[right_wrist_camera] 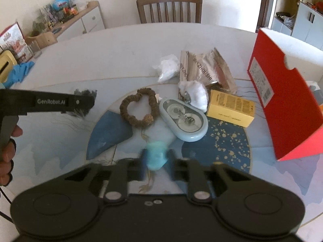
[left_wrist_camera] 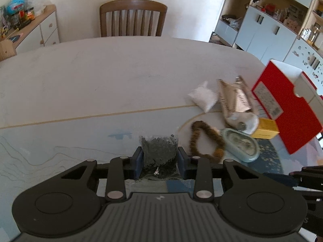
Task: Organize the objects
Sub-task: 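Grasp the dark mesh bag with the left tool while the right tool grips the teal cup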
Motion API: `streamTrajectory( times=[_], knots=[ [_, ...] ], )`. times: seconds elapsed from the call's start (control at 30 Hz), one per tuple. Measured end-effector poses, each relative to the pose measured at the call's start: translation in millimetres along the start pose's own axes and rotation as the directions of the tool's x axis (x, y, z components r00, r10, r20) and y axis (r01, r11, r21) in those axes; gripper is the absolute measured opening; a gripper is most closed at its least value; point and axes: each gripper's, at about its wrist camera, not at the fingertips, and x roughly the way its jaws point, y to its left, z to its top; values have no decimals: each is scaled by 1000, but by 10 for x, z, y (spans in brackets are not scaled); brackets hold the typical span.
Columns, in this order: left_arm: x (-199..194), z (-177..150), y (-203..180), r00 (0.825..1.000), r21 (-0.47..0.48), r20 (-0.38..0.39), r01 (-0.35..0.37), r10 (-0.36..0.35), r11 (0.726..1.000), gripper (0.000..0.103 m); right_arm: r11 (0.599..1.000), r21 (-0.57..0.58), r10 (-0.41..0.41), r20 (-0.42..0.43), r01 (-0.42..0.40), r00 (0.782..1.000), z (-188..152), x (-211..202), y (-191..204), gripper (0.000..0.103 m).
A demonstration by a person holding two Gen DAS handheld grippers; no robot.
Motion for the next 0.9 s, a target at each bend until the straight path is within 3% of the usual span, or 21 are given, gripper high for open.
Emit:
streamTrajectory(
  times=[0.37,0.5,0.77,0.9],
  knots=[
    [-304,-13,-419,998,57,37,39,-41,998,34,999,-20,39,90,-37,995,-56,-438,-244,7],
    [-337,-33,-422,998,43,37,41,-43,998,34,993,-54,104,33,-102,994,-57,-315,-216,8],
    [-344,-195,-352,999,11,15,31,-31,999,34,974,-178,132,-48,-138,990,-165,4,16,33],
    [-352,-273,-298,1000,-1,7,23,-23,1000,34,970,-207,117,-67,-128,991,-164,178,93,35]
  ],
)
